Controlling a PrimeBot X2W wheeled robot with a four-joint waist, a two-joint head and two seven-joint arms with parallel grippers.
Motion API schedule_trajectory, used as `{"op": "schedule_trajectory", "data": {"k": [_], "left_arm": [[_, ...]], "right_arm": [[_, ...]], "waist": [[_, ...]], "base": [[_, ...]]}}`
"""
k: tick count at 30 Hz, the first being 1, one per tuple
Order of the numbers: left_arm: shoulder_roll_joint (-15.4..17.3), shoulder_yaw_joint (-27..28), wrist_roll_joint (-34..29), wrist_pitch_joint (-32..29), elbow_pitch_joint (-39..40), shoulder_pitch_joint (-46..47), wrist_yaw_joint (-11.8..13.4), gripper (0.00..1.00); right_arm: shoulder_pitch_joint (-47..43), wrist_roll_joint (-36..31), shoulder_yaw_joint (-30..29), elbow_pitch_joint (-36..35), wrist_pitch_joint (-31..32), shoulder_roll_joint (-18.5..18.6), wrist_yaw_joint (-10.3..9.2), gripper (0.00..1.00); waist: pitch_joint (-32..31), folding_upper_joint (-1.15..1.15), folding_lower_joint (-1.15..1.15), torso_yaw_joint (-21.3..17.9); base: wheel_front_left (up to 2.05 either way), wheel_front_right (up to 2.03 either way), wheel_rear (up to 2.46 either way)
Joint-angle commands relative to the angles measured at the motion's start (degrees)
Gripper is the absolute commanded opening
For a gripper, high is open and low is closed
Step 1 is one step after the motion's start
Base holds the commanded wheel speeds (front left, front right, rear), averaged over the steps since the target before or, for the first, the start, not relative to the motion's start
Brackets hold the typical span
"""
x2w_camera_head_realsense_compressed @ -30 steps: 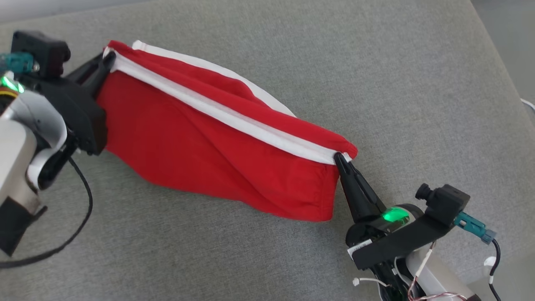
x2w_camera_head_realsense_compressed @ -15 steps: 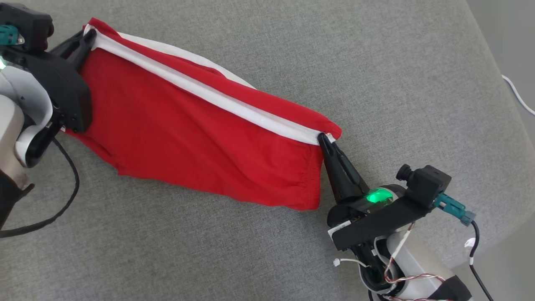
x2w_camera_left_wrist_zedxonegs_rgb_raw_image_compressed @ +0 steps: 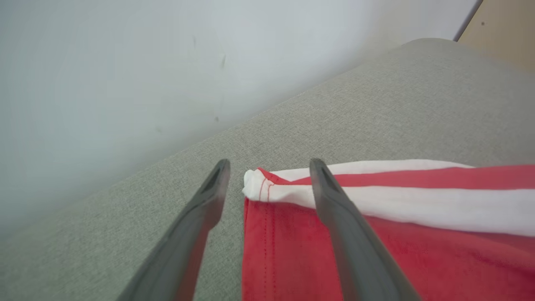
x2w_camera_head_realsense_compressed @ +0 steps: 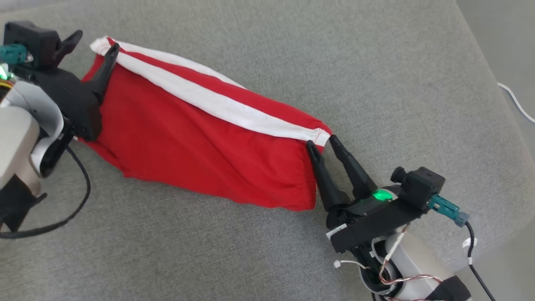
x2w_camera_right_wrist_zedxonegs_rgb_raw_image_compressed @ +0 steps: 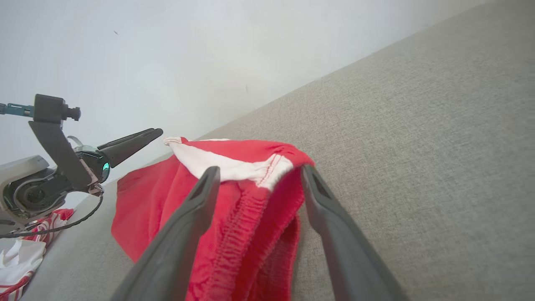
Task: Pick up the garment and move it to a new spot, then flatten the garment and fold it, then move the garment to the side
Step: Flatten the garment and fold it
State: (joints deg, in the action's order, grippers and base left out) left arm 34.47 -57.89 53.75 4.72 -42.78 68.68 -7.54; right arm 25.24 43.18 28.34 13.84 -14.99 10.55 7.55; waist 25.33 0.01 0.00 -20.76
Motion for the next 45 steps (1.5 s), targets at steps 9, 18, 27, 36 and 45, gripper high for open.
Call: {"op": "schedule_trajectory", "data": {"k": [9,18,27,36,45], "left_arm": [[-0.2,0.53,1.97,8.26,-2.58,-4.45,0.28,1.0],[0.37,7.11,-0.3,10.52,-0.35,-9.91,4.86,1.0],[-0.9,14.98,-4.23,10.47,4.9,-20.13,8.54,1.0],[-4.16,11.58,-5.54,7.55,-0.73,-21.1,6.56,1.0],[-5.08,10.18,-5.1,3.09,-9.54,-18.84,4.99,1.0]], "right_arm": [[-4.42,-3.71,-5.79,-3.14,-0.3,1.37,-0.13,1.0],[-9.05,-13.25,-12.89,-7.63,-0.28,-1.74,-0.13,1.0],[-13.66,-22.17,-18.45,-12.22,-0.18,-5.7,-0.13,1.0],[-15.33,-23.66,-17.88,-11.42,-0.18,-7.45,-0.13,1.0],[-15.46,-23.12,-17.2,-11.04,-0.18,-7.73,-0.13,1.0]], "waist": [[-6.95,-0.01,0.0,1.54],[-9.64,-0.01,0.0,1.82],[-9.66,-0.01,0.0,2.13],[-9.34,-0.01,0.0,1.54],[-8.78,-0.01,0.0,-0.83]], "base": [[0.0,0.0,0.0],[0.0,0.0,0.0],[0.0,0.0,0.0],[0.0,0.0,0.0],[0.0,0.0,0.0]]}}
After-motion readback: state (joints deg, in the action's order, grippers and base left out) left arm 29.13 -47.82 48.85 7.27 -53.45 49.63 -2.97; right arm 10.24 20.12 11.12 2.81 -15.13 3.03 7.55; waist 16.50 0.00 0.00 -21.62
